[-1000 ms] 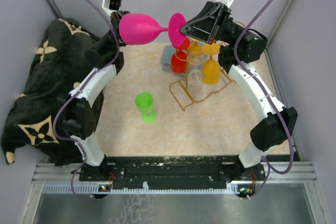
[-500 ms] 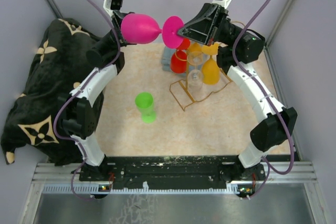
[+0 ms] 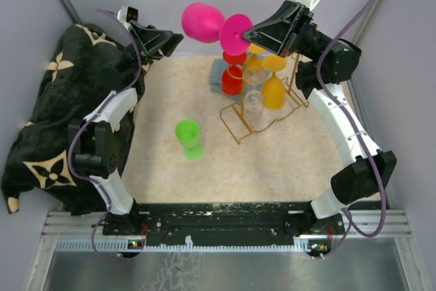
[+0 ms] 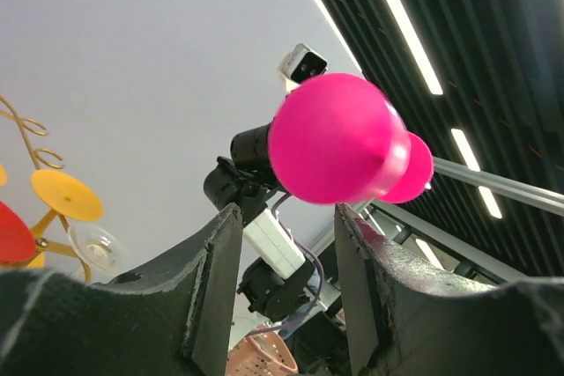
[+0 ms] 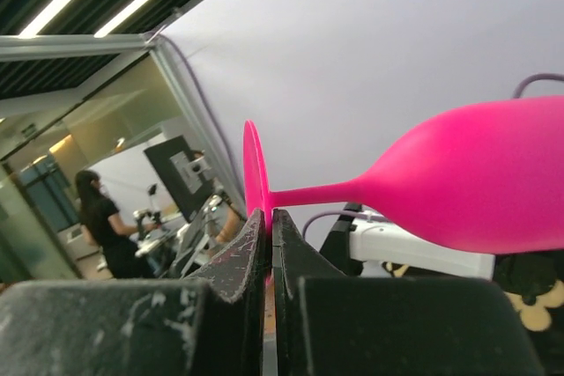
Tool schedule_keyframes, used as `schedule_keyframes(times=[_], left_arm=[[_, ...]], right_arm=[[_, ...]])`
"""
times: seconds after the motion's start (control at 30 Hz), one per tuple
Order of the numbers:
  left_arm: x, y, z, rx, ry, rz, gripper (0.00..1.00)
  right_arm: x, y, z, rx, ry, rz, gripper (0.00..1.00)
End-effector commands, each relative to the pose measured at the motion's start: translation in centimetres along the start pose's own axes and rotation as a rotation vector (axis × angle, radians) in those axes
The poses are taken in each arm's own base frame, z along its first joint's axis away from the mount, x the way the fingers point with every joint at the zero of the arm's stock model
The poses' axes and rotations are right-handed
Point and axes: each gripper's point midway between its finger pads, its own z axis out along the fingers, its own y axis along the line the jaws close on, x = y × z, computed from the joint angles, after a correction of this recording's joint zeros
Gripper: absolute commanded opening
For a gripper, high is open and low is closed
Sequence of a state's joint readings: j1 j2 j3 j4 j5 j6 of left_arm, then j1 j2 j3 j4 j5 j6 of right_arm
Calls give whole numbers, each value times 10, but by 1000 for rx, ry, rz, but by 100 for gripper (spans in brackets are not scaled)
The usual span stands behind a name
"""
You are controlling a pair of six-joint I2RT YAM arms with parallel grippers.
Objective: Place the wine glass upside down on the wine glass rack
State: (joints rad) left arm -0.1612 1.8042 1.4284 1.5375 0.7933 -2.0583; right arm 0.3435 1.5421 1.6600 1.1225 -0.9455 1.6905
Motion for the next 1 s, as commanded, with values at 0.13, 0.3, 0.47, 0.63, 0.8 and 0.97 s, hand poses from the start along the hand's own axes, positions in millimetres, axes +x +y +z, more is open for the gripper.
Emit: schedule_keyframes(times=[0.13,0.3,0.47,0.63,0.8,0.97], left_arm=[[29,-49,-9,126,100,198,50],[31,-51,-8,111,110,219,49],[32,-51,-6,89,120,231,49],[34,-54,-4,81,134,241,48],[36,-55,-3,68,144,256,47],[38,-56,-4,66,145,258,47]], right_arm=[[-31,22,-25,183,-73,-218,0],[-46,1,-50,414,-96,-312,0],[-65,-19,-85,675,-173,-376,0],[-81,-34,-122,939,-239,-470,0],[-92,-49,-164,1192,-317,-473,0],[-100,-47,-206,1410,-413,-498,0]])
